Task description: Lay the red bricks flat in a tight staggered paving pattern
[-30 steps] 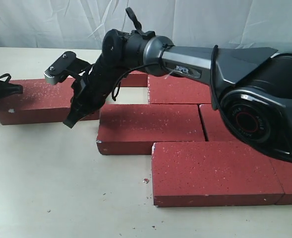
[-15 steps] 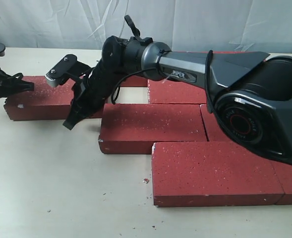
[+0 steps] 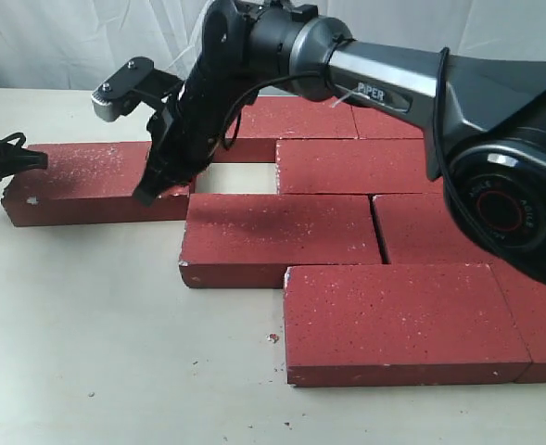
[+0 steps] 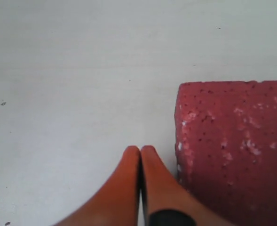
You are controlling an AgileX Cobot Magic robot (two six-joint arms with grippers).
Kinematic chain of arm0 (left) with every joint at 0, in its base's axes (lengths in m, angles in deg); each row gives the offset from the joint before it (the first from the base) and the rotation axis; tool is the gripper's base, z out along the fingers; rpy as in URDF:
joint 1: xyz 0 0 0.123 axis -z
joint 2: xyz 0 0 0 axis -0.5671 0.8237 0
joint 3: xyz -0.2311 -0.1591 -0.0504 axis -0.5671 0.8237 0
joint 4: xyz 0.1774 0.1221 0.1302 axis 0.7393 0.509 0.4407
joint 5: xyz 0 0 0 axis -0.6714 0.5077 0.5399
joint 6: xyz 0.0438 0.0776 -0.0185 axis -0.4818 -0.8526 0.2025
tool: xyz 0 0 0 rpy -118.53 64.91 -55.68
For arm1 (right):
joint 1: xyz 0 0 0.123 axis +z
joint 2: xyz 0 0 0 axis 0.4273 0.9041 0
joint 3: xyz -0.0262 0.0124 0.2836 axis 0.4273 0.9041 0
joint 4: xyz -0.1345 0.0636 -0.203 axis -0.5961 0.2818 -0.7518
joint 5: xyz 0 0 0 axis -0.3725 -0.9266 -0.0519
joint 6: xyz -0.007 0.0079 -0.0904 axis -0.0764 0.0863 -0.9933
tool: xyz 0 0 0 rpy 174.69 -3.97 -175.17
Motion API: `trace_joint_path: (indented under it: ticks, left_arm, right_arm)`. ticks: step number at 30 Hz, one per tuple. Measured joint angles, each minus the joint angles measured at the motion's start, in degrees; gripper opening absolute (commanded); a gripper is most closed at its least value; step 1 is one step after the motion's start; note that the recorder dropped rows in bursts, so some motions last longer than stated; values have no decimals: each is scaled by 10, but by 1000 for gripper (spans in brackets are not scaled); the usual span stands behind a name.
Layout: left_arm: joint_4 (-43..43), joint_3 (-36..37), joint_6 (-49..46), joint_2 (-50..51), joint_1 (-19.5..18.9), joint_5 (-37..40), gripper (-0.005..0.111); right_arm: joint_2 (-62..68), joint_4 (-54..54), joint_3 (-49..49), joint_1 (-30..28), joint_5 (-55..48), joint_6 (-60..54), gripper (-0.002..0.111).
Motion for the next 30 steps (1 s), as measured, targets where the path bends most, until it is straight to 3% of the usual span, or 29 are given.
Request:
trace_joint_path:
  ticks: [18,30]
  left_arm:
    - [-6,0,1,18,-4,-15,0]
    - [-6,0,1,22,19,-59,0]
  right_arm:
    - [56,-2,0,6,91,-14,-1]
    - [56,-2,0,6,119,-14,-1]
